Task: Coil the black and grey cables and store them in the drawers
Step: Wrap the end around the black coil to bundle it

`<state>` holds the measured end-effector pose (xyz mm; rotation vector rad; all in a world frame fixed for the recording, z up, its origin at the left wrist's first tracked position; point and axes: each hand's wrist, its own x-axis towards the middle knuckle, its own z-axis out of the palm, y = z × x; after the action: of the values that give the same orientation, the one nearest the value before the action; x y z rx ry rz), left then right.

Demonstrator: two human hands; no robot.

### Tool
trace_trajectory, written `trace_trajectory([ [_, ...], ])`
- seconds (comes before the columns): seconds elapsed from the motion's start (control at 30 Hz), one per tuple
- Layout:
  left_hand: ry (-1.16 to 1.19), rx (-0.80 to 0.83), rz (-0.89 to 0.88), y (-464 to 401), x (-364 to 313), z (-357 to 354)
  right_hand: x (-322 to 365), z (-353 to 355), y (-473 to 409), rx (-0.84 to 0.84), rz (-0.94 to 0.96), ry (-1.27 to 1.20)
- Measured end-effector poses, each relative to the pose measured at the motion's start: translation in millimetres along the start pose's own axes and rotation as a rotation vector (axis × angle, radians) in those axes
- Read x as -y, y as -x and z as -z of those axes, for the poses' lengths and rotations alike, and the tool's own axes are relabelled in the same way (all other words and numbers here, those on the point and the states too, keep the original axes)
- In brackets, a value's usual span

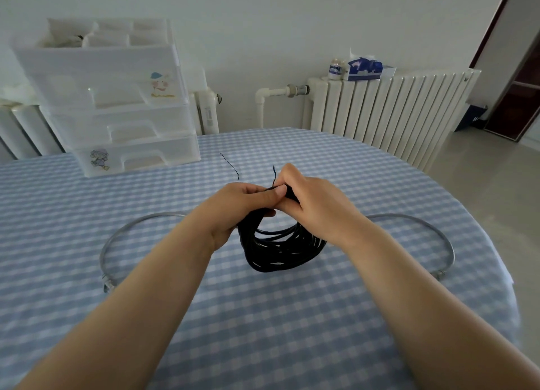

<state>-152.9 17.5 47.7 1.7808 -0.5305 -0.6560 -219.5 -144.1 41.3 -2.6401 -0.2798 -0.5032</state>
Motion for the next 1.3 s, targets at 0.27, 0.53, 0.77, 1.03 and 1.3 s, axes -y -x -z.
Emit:
trace_trajectory([
  [0.27, 0.064, -0.011, -0.149, 3.6, -0.5, -1.0, -0.8, -1.9, -0.4, -0.136, 0.028, -0.022],
  [0.53, 0.056, -0.091, -0.208, 5.6, -4.0, -9.1, -5.2, -4.7, -0.1, -0.311, 0.162, 0.016],
  [0.77, -0.050, -0.135, -0.178, 10.1, -10.3, 0.4, -1.5, -7.2, -0.7, -0.304, 0.213, 0.069],
  [1.03, -0.130, -0.354, -0.276, 10.1, -9.2, -7.2, 3.9, -2.5, 0.8, -0.163, 0.006, -0.009],
  [1.3, -0.297, -0.501, -0.367, 3.3, -2.0, -16.9, 2.3, -5.8, -2.9, 0.069, -0.273, -0.180],
])
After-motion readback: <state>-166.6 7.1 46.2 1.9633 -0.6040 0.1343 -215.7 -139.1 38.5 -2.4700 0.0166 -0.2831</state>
